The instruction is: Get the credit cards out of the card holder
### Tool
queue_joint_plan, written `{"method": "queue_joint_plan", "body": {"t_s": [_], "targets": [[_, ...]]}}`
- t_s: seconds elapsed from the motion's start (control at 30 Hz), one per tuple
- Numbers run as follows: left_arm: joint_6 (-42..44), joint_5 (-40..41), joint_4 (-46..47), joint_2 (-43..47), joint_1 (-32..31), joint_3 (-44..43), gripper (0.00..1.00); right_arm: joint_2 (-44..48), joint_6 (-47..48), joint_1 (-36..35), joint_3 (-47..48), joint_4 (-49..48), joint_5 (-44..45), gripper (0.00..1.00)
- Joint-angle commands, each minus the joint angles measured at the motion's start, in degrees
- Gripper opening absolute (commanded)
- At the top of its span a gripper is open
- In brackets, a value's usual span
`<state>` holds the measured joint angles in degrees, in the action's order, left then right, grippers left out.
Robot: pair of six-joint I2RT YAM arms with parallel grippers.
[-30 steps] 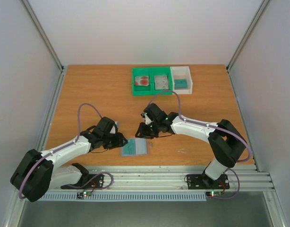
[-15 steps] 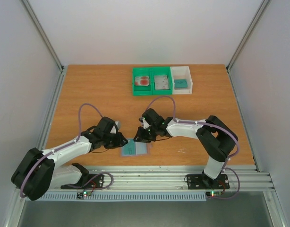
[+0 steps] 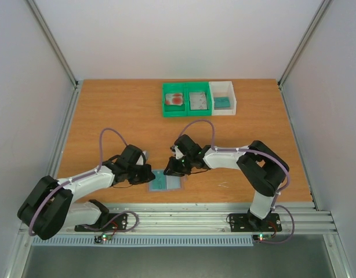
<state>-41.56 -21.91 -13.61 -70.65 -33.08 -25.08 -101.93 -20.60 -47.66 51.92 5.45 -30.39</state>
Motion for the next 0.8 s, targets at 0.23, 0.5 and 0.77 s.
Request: {"method": "queue_joint_plan", "body": {"t_s": [0.23,0.5,0.77], "targets": [[0.4,0.1,2.9,-1.3,0.1,1.9,0.03,-2.8,-0.5,-0.6,-0.8,-3.1,-1.7,0.15],[-0.1,0.0,4.2,-2.1,0.2,2.8,0.03,-3.9,-0.8,-0.6,-1.0,-4.6,-2.9,0.14],[0.2,0.5,3.9,-1.9,0.1,2.5,0.04,-5.1,-1.0,-0.6,-0.5,-5.2,-3.6,0.13]]}}
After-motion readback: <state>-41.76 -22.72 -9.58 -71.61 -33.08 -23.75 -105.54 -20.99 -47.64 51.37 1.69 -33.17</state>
